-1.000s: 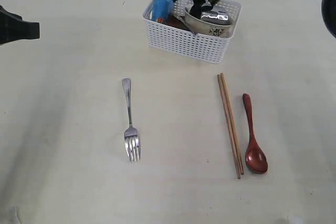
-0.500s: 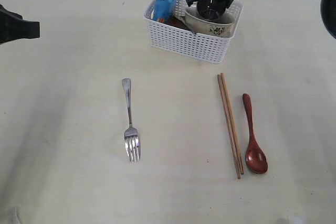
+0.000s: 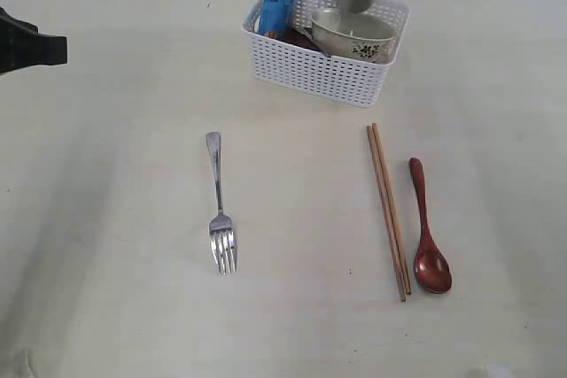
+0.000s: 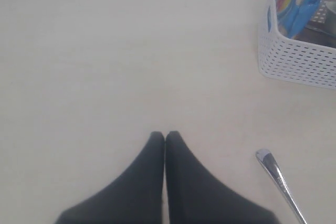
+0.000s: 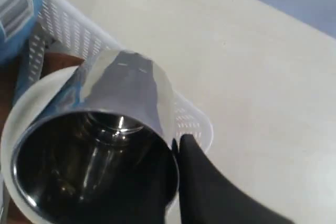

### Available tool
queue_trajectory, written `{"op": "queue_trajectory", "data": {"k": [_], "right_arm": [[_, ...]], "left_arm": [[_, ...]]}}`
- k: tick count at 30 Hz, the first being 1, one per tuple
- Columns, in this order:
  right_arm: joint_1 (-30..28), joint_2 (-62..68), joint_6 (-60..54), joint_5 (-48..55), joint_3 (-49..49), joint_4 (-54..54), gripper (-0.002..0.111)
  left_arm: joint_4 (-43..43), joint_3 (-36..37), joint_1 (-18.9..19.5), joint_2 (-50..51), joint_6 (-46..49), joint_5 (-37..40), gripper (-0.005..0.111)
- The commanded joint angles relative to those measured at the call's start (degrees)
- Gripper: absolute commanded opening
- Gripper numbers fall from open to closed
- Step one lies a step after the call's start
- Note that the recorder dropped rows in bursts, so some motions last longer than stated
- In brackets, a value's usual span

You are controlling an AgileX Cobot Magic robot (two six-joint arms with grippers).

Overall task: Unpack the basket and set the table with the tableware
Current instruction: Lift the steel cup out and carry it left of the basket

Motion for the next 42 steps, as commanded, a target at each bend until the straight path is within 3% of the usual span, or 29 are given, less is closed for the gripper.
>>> {"op": "queue_trajectory", "data": {"k": [1, 7, 21, 33, 42], "right_arm": [[-0.34, -4.01, -5.94, 0.72, -0.2, 5.73, 0.0], [1.77, -5.65, -15.39, 3.45, -0.2, 18.01, 0.0], [17.27, -2.56, -17.54, -0.99, -0.2, 18.55, 0.0], [17.81, 5.55, -17.12, -2.47, -0.57, 17.44, 0.0], [17.81, 10.53, -15.14, 2.01, -7.04, 14.69, 0.0]], "left_arm": [[-0.66, 0.33, -0.39, 0.01, 0.01, -0.36, 0.0], [-0.66, 0.33, -0.39, 0.01, 0.01, -0.36, 0.0], [-0.66, 0.33, -0.39, 0.01, 0.01, 0.44, 0.0], [-0.66, 0.33, -0.39, 0.01, 0.01, 1.42, 0.0], [-0.66, 0.33, -0.39, 0.01, 0.01, 1.42, 0.0]]}}
